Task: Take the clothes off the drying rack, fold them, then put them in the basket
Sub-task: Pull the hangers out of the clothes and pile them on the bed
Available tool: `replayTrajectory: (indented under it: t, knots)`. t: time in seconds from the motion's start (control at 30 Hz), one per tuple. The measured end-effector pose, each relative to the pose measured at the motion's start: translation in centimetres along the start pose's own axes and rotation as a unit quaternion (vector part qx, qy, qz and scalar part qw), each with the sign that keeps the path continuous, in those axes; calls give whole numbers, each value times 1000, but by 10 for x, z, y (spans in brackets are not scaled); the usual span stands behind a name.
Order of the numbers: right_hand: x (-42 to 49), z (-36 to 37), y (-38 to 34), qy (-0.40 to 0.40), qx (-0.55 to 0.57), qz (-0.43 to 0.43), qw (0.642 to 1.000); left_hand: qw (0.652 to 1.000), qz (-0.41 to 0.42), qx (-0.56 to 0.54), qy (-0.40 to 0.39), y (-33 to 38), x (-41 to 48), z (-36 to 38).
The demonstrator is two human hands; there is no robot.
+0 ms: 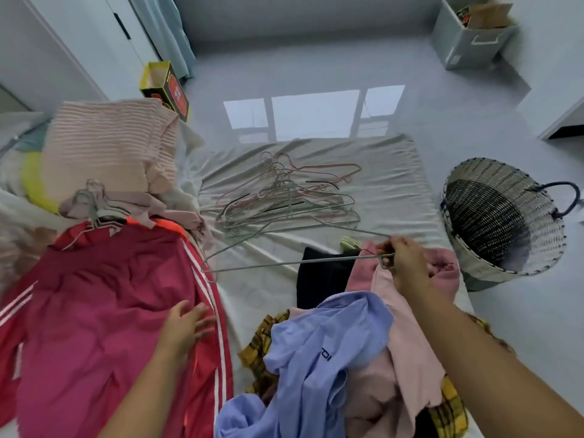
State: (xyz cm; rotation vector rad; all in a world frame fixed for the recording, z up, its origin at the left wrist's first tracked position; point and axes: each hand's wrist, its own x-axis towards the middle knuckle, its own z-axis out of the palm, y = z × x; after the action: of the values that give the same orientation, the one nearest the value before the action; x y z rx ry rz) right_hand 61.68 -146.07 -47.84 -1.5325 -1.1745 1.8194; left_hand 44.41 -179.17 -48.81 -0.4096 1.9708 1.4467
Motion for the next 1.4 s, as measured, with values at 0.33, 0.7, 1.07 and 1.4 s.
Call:
replayTrajectory:
  t: [0.33, 0.7, 1.07, 1.4]
  knots:
    - [103, 101, -14, -41, -47, -43, 997, 988, -79, 122, -52, -54, 53, -51]
    - [74, 149, 93, -96, -278, 15, 956, 877, 75, 465, -93, -61, 183, -17]
    - [-44, 225, 183, -246, -190, 147, 939, 935, 72, 345, -24, -74, 209, -43]
    - [-118, 307, 185, -303, -221, 126, 918, 969, 42, 13, -244, -29, 71, -116]
